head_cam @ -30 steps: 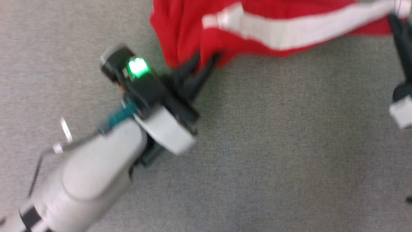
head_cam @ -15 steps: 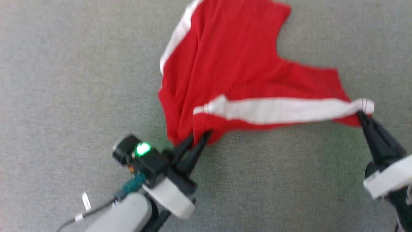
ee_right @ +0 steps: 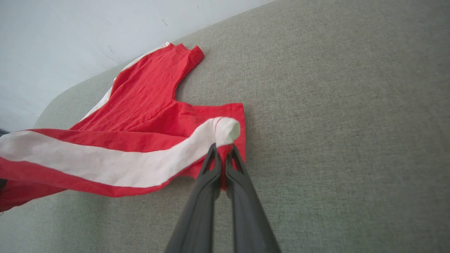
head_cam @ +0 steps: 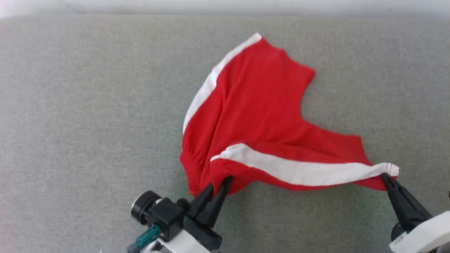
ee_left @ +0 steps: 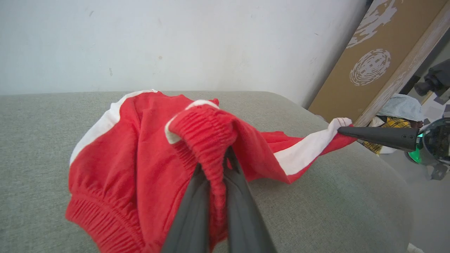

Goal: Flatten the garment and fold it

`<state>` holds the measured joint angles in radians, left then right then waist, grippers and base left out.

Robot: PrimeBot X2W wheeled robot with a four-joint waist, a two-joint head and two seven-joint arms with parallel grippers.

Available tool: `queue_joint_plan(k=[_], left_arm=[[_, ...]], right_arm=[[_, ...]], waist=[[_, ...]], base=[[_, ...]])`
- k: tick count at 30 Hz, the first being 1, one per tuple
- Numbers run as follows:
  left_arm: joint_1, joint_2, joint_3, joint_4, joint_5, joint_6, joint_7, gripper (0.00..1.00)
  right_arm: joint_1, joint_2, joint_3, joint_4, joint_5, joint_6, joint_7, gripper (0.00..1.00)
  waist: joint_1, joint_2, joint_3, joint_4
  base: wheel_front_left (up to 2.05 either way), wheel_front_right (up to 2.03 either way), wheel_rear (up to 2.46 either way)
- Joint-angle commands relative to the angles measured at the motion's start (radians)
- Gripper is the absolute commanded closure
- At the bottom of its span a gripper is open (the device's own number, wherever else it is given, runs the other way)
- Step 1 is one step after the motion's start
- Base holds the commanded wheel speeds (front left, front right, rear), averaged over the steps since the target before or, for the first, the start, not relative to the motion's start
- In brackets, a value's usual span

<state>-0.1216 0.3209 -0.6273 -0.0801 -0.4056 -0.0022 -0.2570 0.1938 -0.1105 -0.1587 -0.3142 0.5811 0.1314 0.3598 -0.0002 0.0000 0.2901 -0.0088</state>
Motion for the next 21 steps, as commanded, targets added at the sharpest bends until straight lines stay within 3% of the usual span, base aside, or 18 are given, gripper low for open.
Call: queue_joint_plan(k=[1, 9, 16, 21], left_arm=[[0.024, -0.013, 0.018, -0.008, 0.017, -0.017, -0.005, 1.0], [0.055, -0.06, 0.068, -0.003, 0.064, -0.061, -0.005, 1.0], [0.035, -0.113, 0.096, -0.001, 0.103, -0.093, -0.005, 1.0], [-0.008, -0.162, 0.123, 0.007, 0.11, -0.103, -0.005, 0.91]], right_arm=[[0.006, 0.008, -0.001, -0.015, -0.009, -0.001, 0.002, 1.0], [-0.058, -0.035, 0.019, -0.054, -0.046, -0.001, 0.036, 1.0], [-0.226, -0.143, 0.028, -0.084, -0.064, -0.001, 0.089, 1.0], [-0.388, -0.238, 0.062, -0.067, -0.066, -0.001, 0.129, 1.0]], waist=[[0.0002, 0.0, -0.03, 0.011], [0.0002, 0.0, -0.039, 0.036], [0.0002, 0.0, 0.006, 0.079], [0.0002, 0.0, 0.068, 0.121]], base=[[0.0, 0.0, 0.0], [0.0, 0.0, 0.0], [0.0, 0.0, 0.0], [0.0, 0.0, 0.0]])
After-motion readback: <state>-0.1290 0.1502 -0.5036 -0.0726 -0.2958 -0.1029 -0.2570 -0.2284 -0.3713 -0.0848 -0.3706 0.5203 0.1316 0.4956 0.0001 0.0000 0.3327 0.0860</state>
